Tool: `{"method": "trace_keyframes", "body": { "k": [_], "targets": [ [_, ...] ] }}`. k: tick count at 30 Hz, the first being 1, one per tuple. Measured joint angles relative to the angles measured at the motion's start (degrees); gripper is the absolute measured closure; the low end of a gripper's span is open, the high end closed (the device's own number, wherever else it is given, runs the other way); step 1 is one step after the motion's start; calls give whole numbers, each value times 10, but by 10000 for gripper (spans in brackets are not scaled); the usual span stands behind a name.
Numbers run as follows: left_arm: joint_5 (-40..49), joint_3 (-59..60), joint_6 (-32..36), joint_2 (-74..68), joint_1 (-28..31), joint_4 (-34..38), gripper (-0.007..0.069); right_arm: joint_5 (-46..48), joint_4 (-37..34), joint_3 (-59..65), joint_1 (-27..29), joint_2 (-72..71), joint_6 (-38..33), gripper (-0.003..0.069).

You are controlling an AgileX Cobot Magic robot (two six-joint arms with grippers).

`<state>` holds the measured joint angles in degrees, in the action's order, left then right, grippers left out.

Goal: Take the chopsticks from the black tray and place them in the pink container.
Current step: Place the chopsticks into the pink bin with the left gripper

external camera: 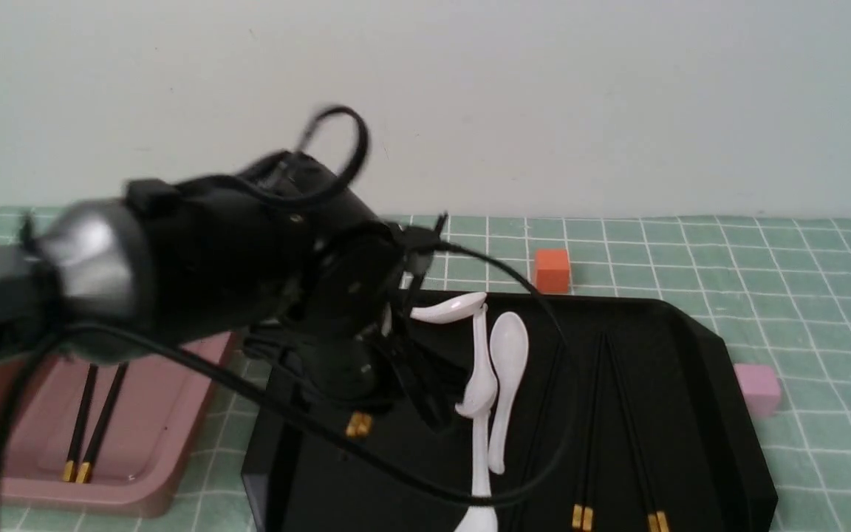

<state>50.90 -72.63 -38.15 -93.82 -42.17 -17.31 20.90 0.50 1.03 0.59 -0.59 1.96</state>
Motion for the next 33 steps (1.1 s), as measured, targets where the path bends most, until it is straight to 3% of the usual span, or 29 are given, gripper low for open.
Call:
{"method": "trace_keyframes", "body": {
  "k": [3,8,10,17,21,30,33],
  "targets": [
    [23,0,-21,44,9,-46,503,0,0,0,0,0,0,419],
    [75,0,-26,87,109,-48,503,0,0,0,0,0,0,419],
    [78,6,5,86,195,-17,503,0,0,0,0,0,0,419],
    [-1,45,118,42,358,66,503,0,0,0,0,0,0,419],
    [-30,47,141,-9,391,80,503,0,0,0,0,0,0,419],
    [-67,47,145,-101,395,86,496,0,0,0,0,0,0,419],
    [-68,47,146,-113,395,89,423,0,0,0,0,0,0,419]
  ]
}}
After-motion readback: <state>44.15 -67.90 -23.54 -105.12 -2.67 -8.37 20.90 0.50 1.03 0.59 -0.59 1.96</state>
